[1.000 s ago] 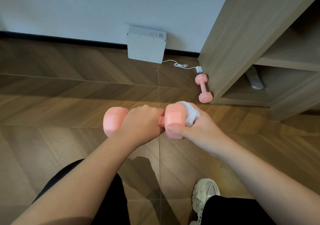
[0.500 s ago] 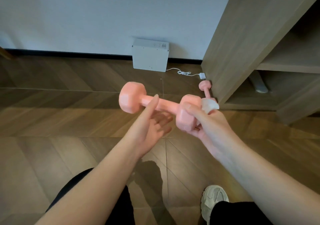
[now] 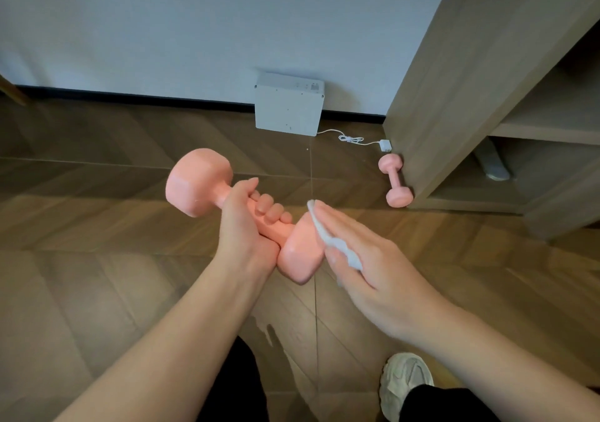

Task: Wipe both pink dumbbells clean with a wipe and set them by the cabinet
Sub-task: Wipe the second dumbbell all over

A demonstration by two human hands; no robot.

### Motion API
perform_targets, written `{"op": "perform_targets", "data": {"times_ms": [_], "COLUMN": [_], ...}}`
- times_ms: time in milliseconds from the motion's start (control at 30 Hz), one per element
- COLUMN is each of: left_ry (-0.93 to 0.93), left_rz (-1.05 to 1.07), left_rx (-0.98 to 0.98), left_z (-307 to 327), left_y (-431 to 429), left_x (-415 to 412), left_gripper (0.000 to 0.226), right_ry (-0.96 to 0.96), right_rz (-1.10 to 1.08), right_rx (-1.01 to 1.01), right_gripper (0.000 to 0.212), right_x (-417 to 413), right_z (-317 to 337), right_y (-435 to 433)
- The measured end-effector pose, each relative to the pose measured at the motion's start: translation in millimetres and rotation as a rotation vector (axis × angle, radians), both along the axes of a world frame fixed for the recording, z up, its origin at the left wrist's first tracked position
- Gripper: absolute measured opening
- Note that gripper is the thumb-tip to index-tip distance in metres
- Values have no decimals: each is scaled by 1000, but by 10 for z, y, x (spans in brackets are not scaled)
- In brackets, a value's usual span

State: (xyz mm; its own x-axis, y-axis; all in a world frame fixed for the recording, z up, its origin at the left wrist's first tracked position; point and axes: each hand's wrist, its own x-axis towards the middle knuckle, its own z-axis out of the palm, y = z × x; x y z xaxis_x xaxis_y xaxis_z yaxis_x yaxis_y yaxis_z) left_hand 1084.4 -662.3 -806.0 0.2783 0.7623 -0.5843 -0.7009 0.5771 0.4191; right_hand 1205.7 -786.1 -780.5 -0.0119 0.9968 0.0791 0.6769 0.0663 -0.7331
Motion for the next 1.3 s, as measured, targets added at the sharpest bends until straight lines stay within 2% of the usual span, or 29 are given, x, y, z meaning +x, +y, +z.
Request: {"op": "perform_targets", "data": {"times_ms": [67,200,333,433,467,500,600,767,867,967,1067,1133,1167,1300], "left_ry": [8,-3,14,16,10,3,-21,-60,-116,-164,-182,-149,-108,80], "left_rz": [9,19,0,-20,-24,-28,-59,-97,-127,-136,-83,-32,-5,77], "left_rx": [26,73,147,165,170,179,217,281,359,447,424,330,271,51], "left_z": [5,1,-17,-10,-12,-13,-6,7,10,28,49,64,70,66], "left_y": [11,53,35,38,43,43,29,23,-8,-31,-33,-31,-36,-54], "left_x": [-8,-33,-29,-29,-36,-41,-32,-40,-35,-27,-18,18,46,126], "left_gripper": [34,33,34,35,36,36,37,38,36,35,32,28,27,31], "right_ry": [8,-71,15,-208,-229,-198,60,103,269,456,563,532,457,182], "right_rz": [-36,63,-41,66,81,62,-88,-64,-155,-117,-85,-119,-149,-154], "right_rx": [-10,96,25,144,157,143,1,114,-18,-97,-115,-55,-15,85], "right_gripper": [45,48,47,49,49,47,41,43,43,43,39,57,64,73], "right_x": [-8,-106,-89,-140,-147,-133,-88,-147,-115,-98,-105,-95,-85,-60], "right_z": [-6,-32,-9,-77,-104,-119,-106,-163,-159,-146,-183,-201,-220,-233], "right_y": [26,-71,24,-44,-44,-11,101,-7,88,130,121,132,133,124]}}
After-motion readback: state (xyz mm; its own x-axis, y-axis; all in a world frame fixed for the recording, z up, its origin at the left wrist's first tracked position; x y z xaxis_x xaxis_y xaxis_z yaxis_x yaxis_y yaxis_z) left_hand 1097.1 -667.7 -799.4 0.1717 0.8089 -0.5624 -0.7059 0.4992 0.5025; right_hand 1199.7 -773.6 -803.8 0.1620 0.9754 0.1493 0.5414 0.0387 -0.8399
